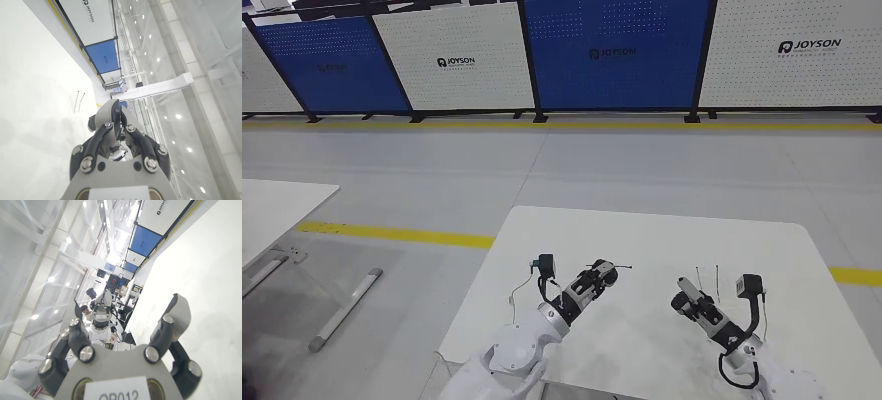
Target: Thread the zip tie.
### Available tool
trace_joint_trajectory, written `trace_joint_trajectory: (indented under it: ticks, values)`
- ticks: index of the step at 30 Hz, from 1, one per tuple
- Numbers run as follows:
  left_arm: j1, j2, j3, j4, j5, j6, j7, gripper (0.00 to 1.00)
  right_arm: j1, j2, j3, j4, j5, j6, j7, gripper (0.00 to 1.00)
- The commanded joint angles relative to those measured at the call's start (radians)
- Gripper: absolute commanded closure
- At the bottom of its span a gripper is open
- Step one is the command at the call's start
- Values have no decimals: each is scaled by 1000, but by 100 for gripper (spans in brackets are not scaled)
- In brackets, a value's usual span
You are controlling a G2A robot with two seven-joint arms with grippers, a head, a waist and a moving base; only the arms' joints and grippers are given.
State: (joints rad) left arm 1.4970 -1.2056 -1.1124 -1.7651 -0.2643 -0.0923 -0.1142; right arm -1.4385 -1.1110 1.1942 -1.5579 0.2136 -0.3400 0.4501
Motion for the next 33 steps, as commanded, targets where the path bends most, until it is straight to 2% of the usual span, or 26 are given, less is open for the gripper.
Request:
trace_joint_trajectory:
  ticks: [1,9,12,19,31,33]
  values:
    - [0,0,0,-1,-2,-1,-1,100,0,0,0,0,0,0,0,0]
    - [0,0,2,3,1,2,-2,100,0,0,0,0,0,0,0,0]
    - [-13,-4,23,34,44,22,31,100,0,0,0,0,0,0,0,0]
    - [-25,-10,52,109,94,34,45,100,0,0,0,0,0,0,0,0]
    - [-25,-10,52,109,94,34,45,100,0,0,0,0,0,0,0,0]
    - [-27,-10,57,108,101,33,30,100,0,0,0,0,0,0,0,0]
